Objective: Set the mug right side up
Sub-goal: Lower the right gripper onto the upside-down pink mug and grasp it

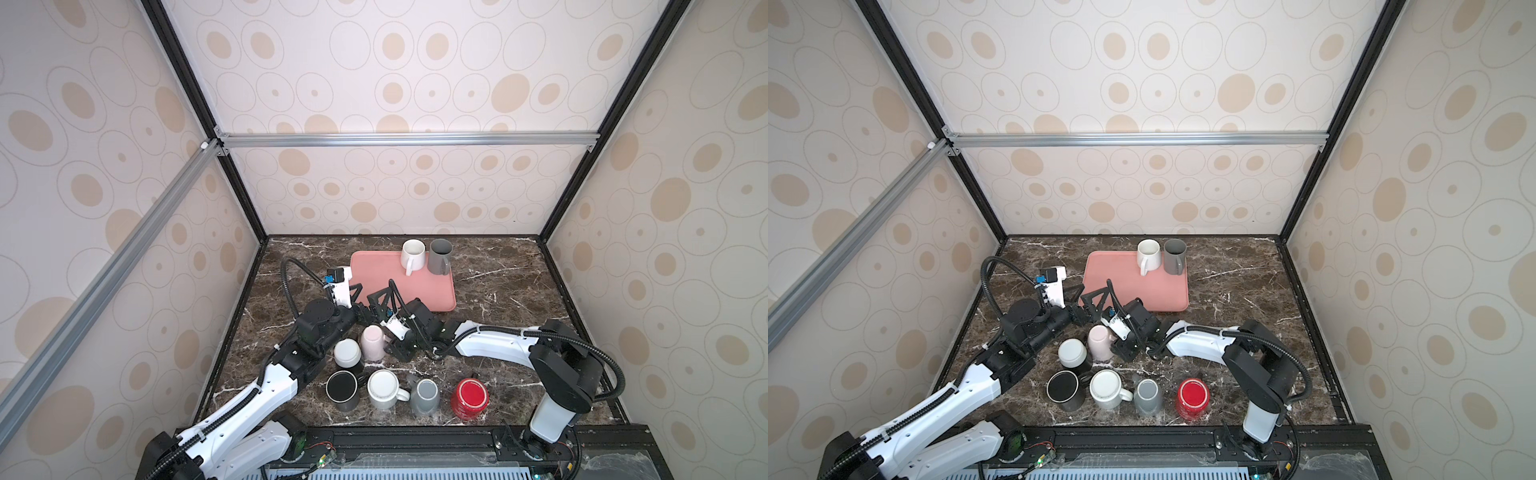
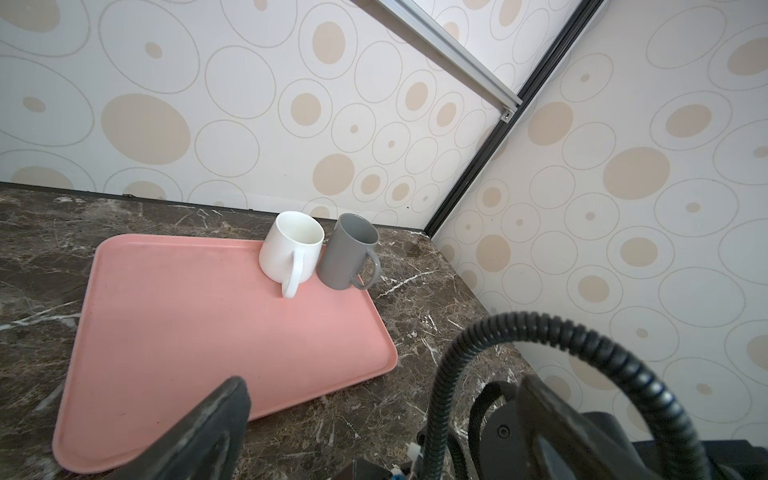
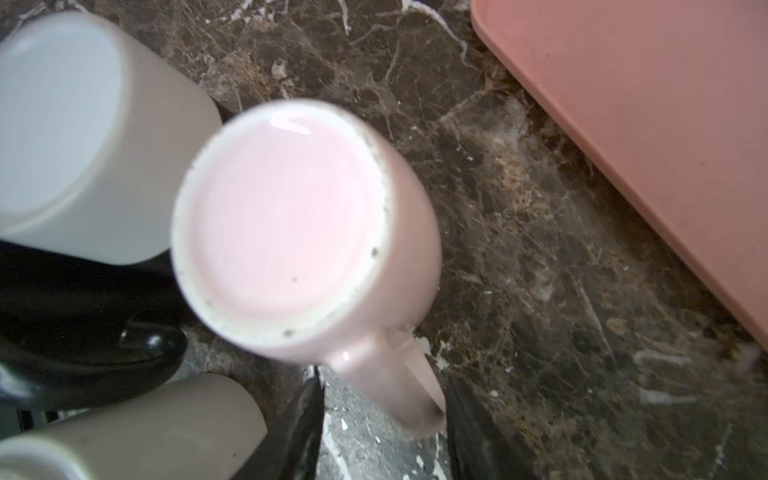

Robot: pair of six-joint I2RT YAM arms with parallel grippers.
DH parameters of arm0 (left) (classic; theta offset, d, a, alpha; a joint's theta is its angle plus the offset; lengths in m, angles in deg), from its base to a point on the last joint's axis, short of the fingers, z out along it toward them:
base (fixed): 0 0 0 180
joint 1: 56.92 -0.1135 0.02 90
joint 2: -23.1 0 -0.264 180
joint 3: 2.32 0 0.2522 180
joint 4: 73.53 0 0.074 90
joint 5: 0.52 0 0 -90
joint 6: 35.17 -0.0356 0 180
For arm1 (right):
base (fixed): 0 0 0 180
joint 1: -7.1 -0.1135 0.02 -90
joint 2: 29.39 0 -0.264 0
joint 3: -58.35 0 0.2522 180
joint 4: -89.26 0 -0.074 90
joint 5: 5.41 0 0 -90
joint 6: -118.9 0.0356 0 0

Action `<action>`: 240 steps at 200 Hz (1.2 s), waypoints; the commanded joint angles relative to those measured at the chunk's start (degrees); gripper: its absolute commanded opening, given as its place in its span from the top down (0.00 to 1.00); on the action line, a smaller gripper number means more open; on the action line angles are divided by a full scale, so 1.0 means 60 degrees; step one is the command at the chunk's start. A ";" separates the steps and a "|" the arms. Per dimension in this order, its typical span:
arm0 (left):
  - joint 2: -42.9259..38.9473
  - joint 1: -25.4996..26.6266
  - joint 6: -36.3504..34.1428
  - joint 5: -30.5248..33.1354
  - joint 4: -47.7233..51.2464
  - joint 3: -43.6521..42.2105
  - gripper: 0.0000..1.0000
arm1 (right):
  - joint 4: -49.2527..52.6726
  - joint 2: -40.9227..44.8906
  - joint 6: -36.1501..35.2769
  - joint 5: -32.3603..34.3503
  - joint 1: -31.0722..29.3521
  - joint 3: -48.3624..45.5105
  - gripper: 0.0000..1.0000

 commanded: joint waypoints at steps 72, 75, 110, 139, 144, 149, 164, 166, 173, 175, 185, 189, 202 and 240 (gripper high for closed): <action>-0.0025 0.0028 -0.0072 -0.0004 -0.0057 0.0157 0.01 | -0.0187 -0.0211 -0.0789 -0.0717 0.0048 0.0268 0.56; -0.0017 0.0028 -0.0065 -0.0004 -0.0063 0.0169 0.00 | -0.0162 -0.0237 -0.0815 -0.0706 0.0048 0.0296 0.57; 0.0007 0.0027 -0.0070 -0.0045 -0.0069 0.0186 0.01 | -0.0001 -0.0419 -0.0923 -0.0726 0.0036 0.0458 0.68; 0.0018 0.0027 -0.0057 -0.0049 -0.0076 0.0151 0.01 | -0.0123 -0.0332 -0.0906 -0.0354 0.0048 0.0317 0.75; 0.0020 0.0017 -0.0057 -0.0061 -0.0086 0.0153 0.01 | -0.0135 -0.0317 -0.0912 -0.0299 0.0040 0.0302 0.76; 0.0019 0.0024 -0.0058 -0.0057 -0.0088 0.0156 0.01 | -0.0137 -0.0303 -0.0923 -0.0222 0.0042 0.0284 0.78; 0.0043 0.0028 -0.0057 -0.0075 -0.0102 0.0158 0.01 | -0.0191 -0.0233 -0.0923 -0.0043 0.0049 0.0201 0.82; 0.0044 0.0024 -0.0057 -0.0077 -0.0100 0.0153 0.01 | -0.0206 -0.0211 -0.0920 -0.0032 0.0048 0.0170 0.82; 0.0057 0.0026 -0.0057 -0.0076 -0.0122 0.0156 0.01 | -0.0267 -0.0175 -0.0895 0.0027 0.0048 0.0121 0.84; 0.0051 0.0027 -0.0057 -0.0084 -0.0120 0.0157 0.01 | -0.0280 -0.0171 -0.0894 0.0037 0.0044 0.0110 0.85; 0.0076 0.0023 -0.0057 -0.0089 -0.0125 0.0157 0.01 | -0.0297 -0.0127 -0.0894 0.0127 0.0047 0.0052 0.87; 0.0076 0.0024 -0.0050 -0.0086 -0.0132 0.0157 0.00 | -0.0311 -0.0112 -0.0881 0.0162 0.0034 0.0039 0.88; 0.0086 0.0026 -0.0035 -0.0092 -0.0153 0.0155 0.01 | -0.0339 -0.0068 -0.0901 0.0257 0.0044 -0.0026 0.92; 0.0075 0.0020 -0.0015 -0.0103 -0.0159 0.0142 0.01 | -0.0531 0.0171 -0.0830 0.0571 0.0046 -0.0275 1.00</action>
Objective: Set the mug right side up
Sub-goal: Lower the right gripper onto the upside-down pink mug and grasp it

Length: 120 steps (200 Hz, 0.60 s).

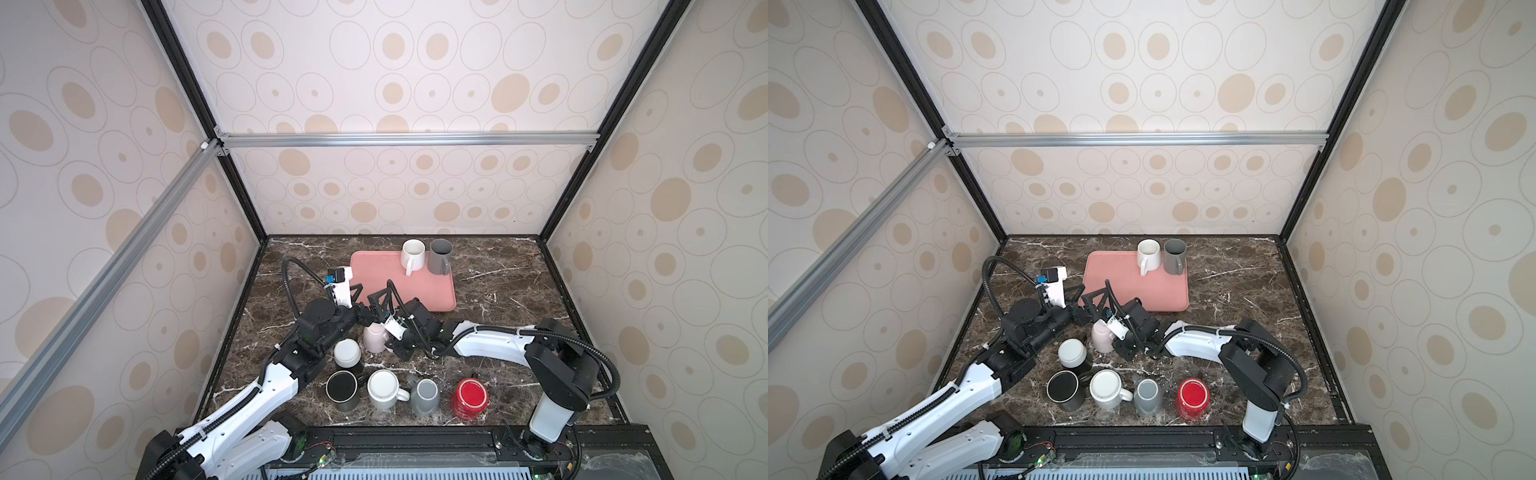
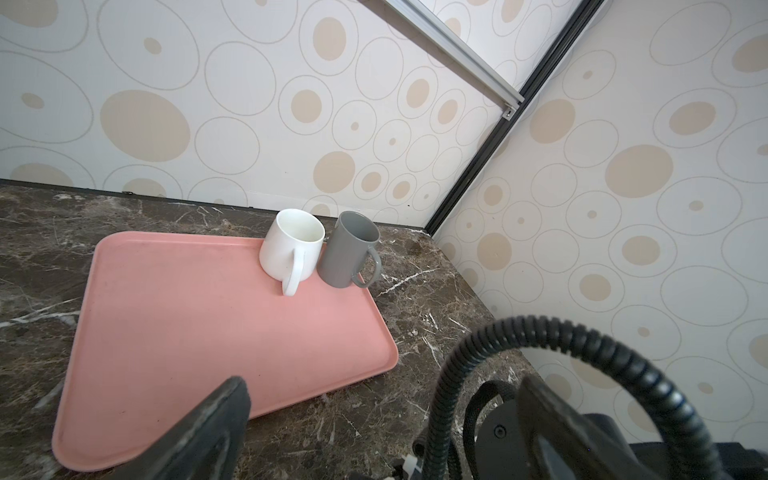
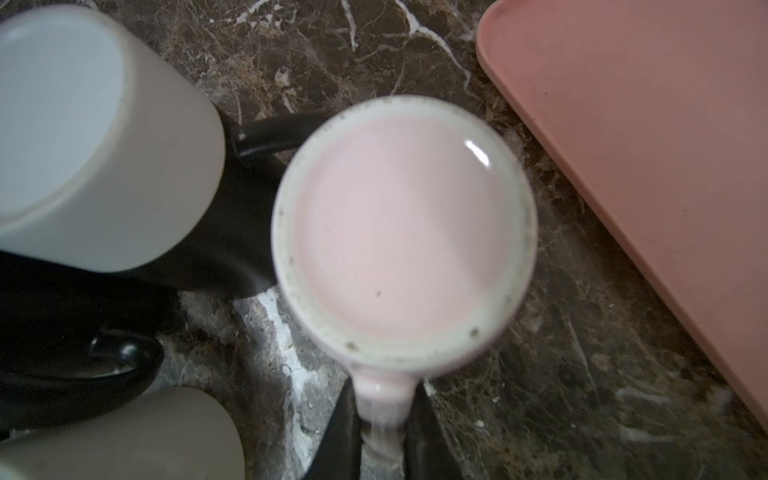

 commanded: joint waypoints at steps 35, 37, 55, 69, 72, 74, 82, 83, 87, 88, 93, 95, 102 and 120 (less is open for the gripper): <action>-0.0009 0.0027 -0.0017 -0.0073 -0.0139 0.0127 0.00 | -0.0063 0.0619 -0.0093 0.0673 0.0027 -0.0581 1.00; -0.0011 0.0020 -0.0017 -0.0075 -0.0134 0.0124 0.01 | -0.0069 0.0634 -0.0093 0.0675 0.0026 -0.0606 1.00; 0.0000 0.0025 -0.0017 -0.0066 -0.0168 0.0106 0.01 | 0.0074 0.0612 -0.0079 0.0668 0.0032 -0.0619 0.98; 0.0031 0.0026 -0.0006 -0.0065 -0.0205 0.0119 0.01 | 0.0021 0.0566 0.0006 0.0660 0.0036 -0.0610 0.88; 0.0030 0.0027 -0.0003 -0.0071 -0.0213 0.0126 0.01 | -0.0001 0.0555 0.0028 0.0668 0.0036 -0.0606 0.86; 0.0032 0.0028 -0.0002 -0.0075 -0.0211 0.0127 0.01 | -0.0009 0.0544 0.0036 0.0674 0.0039 -0.0605 0.84; 0.0056 0.0024 0.0012 -0.0091 -0.0232 0.0121 0.01 | -0.0028 0.0509 0.0076 0.0687 0.0039 -0.0563 0.78; 0.0064 0.0026 0.0020 -0.0093 -0.0234 0.0124 0.01 | -0.0027 0.0508 0.0079 0.0688 0.0040 -0.0559 0.78; 0.0071 0.0020 0.0027 -0.0107 -0.0252 0.0126 0.01 | -0.0030 0.0493 0.0090 0.0679 0.0033 -0.0541 0.76; 0.0071 0.0017 0.0027 -0.0109 -0.0251 0.0119 0.01 | -0.0028 0.0493 0.0087 0.0677 0.0037 -0.0533 0.75; 0.0086 0.0026 0.0034 -0.0117 -0.0258 0.0127 0.01 | -0.0041 0.0471 0.0108 0.0676 0.0037 -0.0509 0.74; 0.0086 0.0027 0.0040 -0.0123 -0.0255 0.0127 0.01 | -0.0041 0.0465 0.0119 0.0676 0.0040 -0.0492 0.73; 0.0087 0.0028 0.0041 -0.0124 -0.0237 0.0127 0.01 | -0.0042 0.0441 0.0120 0.0687 0.0036 -0.0454 0.71; 0.0095 0.0024 0.0028 -0.0121 -0.0222 0.0127 0.01 | -0.0027 0.0361 0.0117 0.0713 0.0040 -0.0349 0.67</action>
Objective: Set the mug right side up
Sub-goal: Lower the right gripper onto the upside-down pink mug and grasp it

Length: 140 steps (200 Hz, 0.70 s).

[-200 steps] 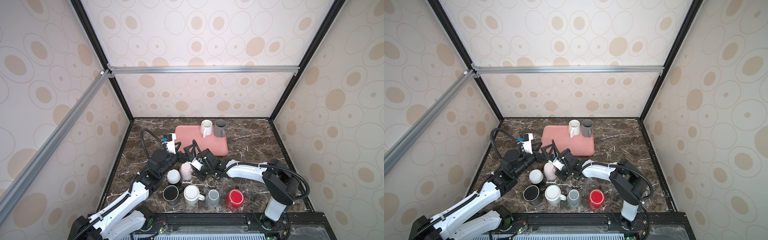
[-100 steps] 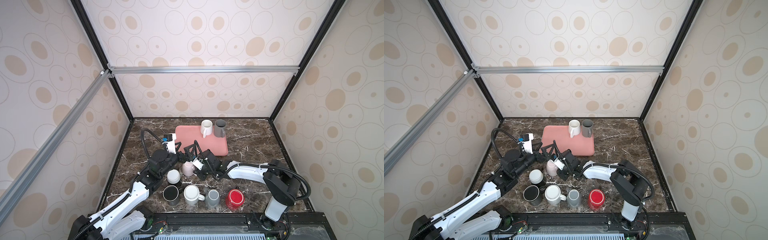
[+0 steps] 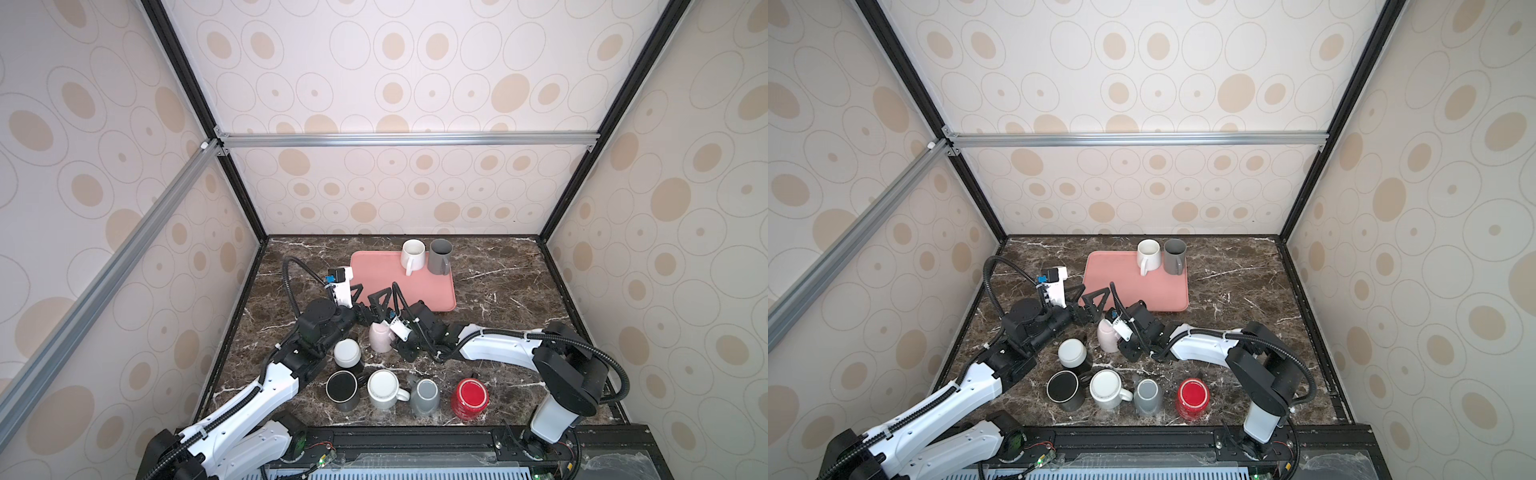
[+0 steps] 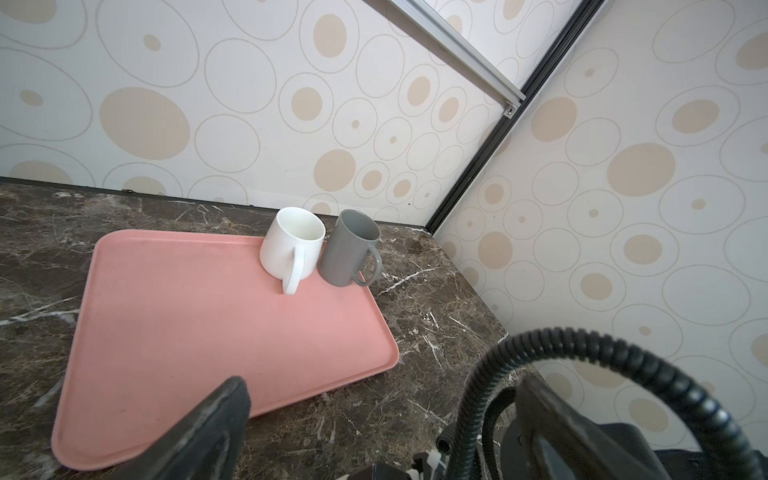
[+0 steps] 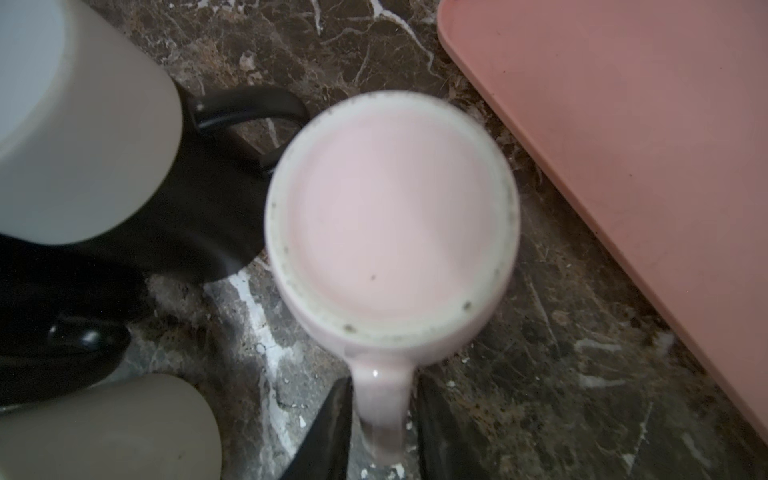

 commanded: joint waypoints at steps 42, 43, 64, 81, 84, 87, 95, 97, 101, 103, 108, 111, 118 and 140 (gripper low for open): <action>-0.0014 0.0028 0.0023 -0.0061 -0.0216 0.0098 0.01 | 0.0059 -0.0284 -0.0070 0.0064 0.0041 0.0302 0.66; -0.0008 0.0028 0.0023 -0.0062 -0.0215 0.0098 0.01 | 0.0054 -0.0285 -0.0065 0.0064 0.0041 0.0301 0.66; 0.0022 0.0020 0.0038 -0.0077 -0.0221 0.0103 0.01 | 0.0020 -0.0357 -0.0052 0.0005 0.0035 0.0382 0.66; 0.0033 0.0024 0.0052 -0.0092 -0.0255 0.0099 0.01 | 0.0049 -0.0421 -0.0052 -0.0024 0.0033 0.0444 0.68; 0.0042 0.0025 0.0053 -0.0092 -0.0264 0.0100 0.01 | 0.0037 -0.0438 -0.0049 -0.0026 0.0034 0.0449 0.68; 0.0043 0.0027 0.0055 -0.0088 -0.0258 0.0111 0.01 | 0.0043 -0.0446 -0.0054 -0.0025 0.0032 0.0446 0.69; 0.0041 0.0026 0.0059 -0.0091 -0.0272 0.0098 0.01 | 0.0040 -0.0461 -0.0045 -0.0012 0.0028 0.0453 0.72; 0.0042 0.0027 0.0065 -0.0103 -0.0272 0.0098 0.01 | 0.0036 -0.0461 -0.0045 -0.0010 0.0034 0.0451 0.72; 0.0042 0.0028 0.0067 -0.0106 -0.0275 0.0098 0.01 | 0.0024 -0.0461 -0.0050 -0.0010 0.0040 0.0447 0.74; 0.0032 0.0020 0.0060 -0.0106 -0.0269 0.0098 0.01 | 0.0021 -0.0461 -0.0046 -0.0010 0.0040 0.0435 0.75; 0.0031 0.0027 0.0067 -0.0106 -0.0261 0.0098 0.01 | 0.0006 -0.0461 -0.0055 0.0003 0.0040 0.0431 0.77; 0.0040 0.0028 0.0067 -0.0106 -0.0245 0.0098 0.01 | -0.0001 -0.0461 -0.0055 0.0005 0.0039 0.0424 0.78; 0.0023 0.0027 0.0067 -0.0106 -0.0246 0.0095 0.01 | -0.0019 -0.0450 -0.0047 0.0008 0.0036 0.0403 0.80; -0.0023 0.0026 0.0054 -0.0083 -0.0246 0.0098 0.01 | -0.0037 -0.0396 -0.0041 0.0049 0.0032 0.0366 0.88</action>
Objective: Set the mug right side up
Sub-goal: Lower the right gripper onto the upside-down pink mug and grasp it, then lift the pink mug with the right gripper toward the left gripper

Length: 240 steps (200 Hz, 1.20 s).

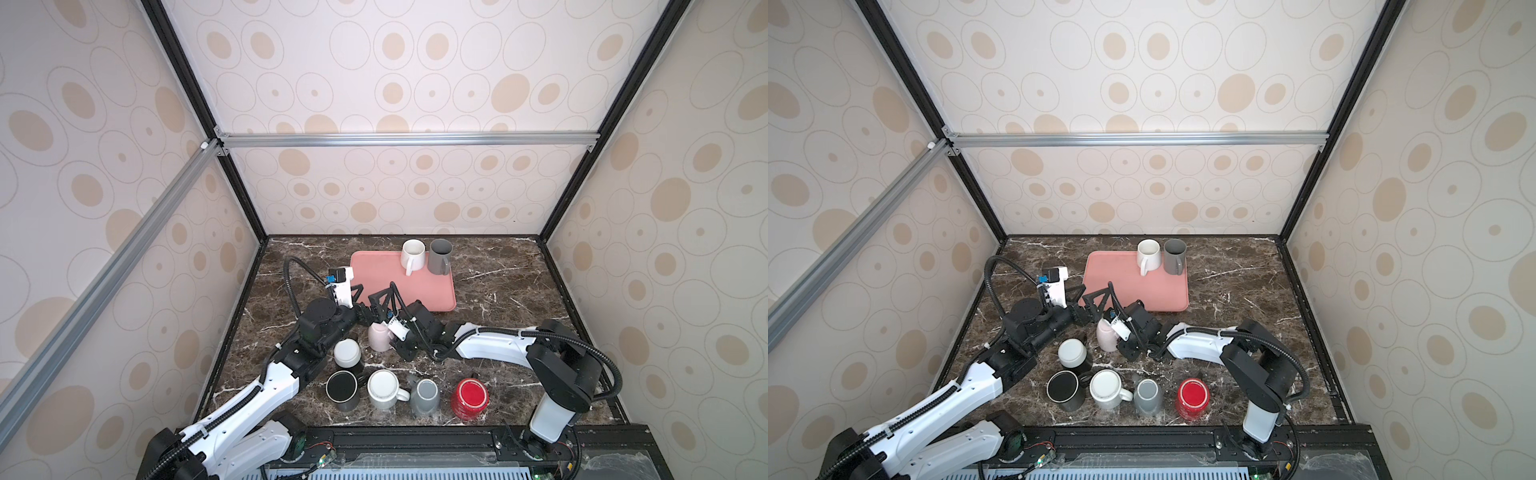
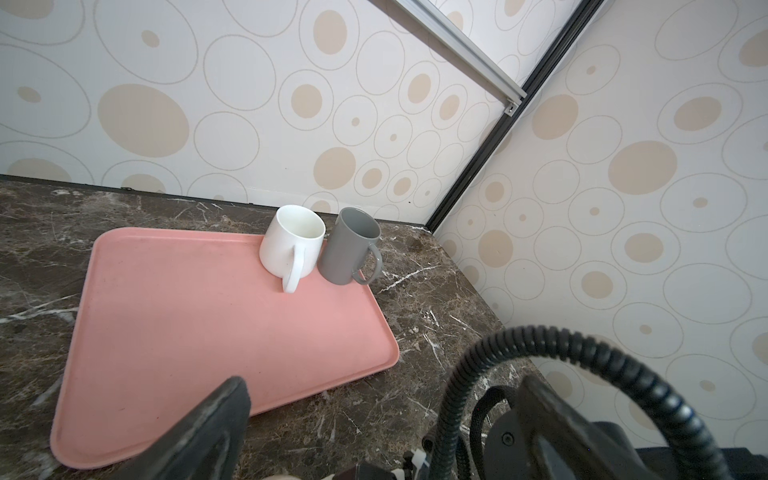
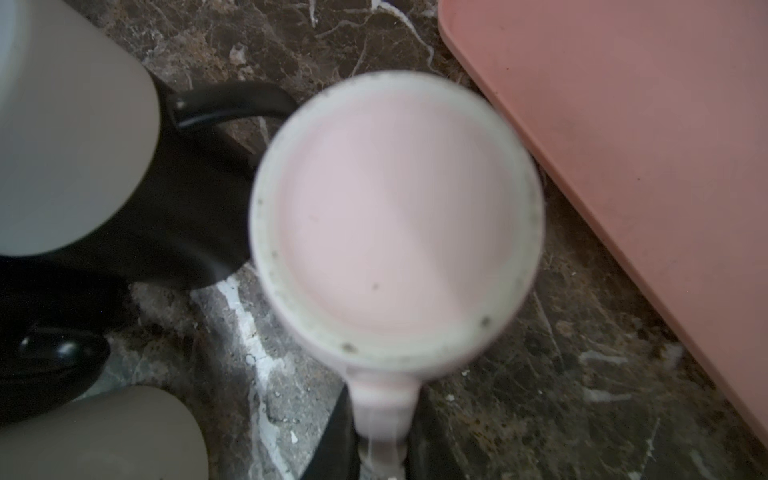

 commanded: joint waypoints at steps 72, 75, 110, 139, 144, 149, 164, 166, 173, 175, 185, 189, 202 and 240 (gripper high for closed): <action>-0.0033 0.0024 0.0082 -0.0096 -0.0279 0.0098 0.01 | -0.0672 0.0535 0.0133 0.0309 0.0036 -0.0456 1.00; -0.0034 0.0027 0.0082 -0.0096 -0.0271 0.0098 0.01 | -0.0725 0.0591 0.0151 0.0331 0.0038 -0.0488 1.00; -0.0092 0.0028 0.0097 -0.0081 -0.0281 0.0098 0.01 | -0.1193 0.1237 0.0486 0.0271 0.0220 -0.0941 1.00; -0.0175 0.0024 0.0108 0.0046 -0.0370 0.0094 0.01 | -0.1520 0.1952 0.0906 0.0112 0.0501 -0.1361 1.00; -0.0188 0.0028 0.0111 0.0062 -0.0417 0.0085 0.01 | -0.1569 0.2090 0.0977 0.0119 0.0526 -0.1418 1.00; -0.0202 0.0028 0.0147 0.0067 -0.0487 0.0098 0.01 | -0.1615 0.2229 0.1056 0.0097 0.0564 -0.1480 1.00; -0.0249 0.0026 0.0195 0.0014 -0.0731 0.0026 0.01 | -0.1759 0.2701 0.1321 0.0042 0.0709 -0.1643 1.00; -0.0242 0.0024 0.0195 -0.0010 -0.0787 0.0025 0.01 | -0.1779 0.2764 0.1362 0.0023 0.0731 -0.1673 1.00; -0.0246 0.0028 0.0213 -0.0125 -0.0973 -0.0017 0.01 | -0.1862 0.2988 0.1505 -0.0030 0.0833 -0.1741 1.00; -0.0241 0.0024 0.0225 -0.0154 -0.1027 -0.0037 0.01 | -0.1897 0.3059 0.1547 -0.0047 0.0861 -0.1759 1.00; -0.0262 0.0024 0.0295 -0.0268 -0.1338 -0.0151 0.01 | -0.2015 0.3372 0.1777 -0.0235 0.1059 -0.1811 1.00; -0.0287 0.0027 0.0333 -0.0288 -0.1457 -0.0194 0.01 | -0.2056 0.3488 0.1884 -0.0301 0.1154 -0.1822 1.00; -0.0373 0.0018 0.0404 -0.0334 -0.1838 -0.0351 0.01 | -0.2370 0.3918 0.2285 -0.0486 0.1424 -0.1923 1.00; -0.0330 0.0028 0.0441 -0.0971 -0.2174 -0.0255 0.01 | -0.3634 0.4873 0.3367 -0.0763 0.1924 -0.1949 1.00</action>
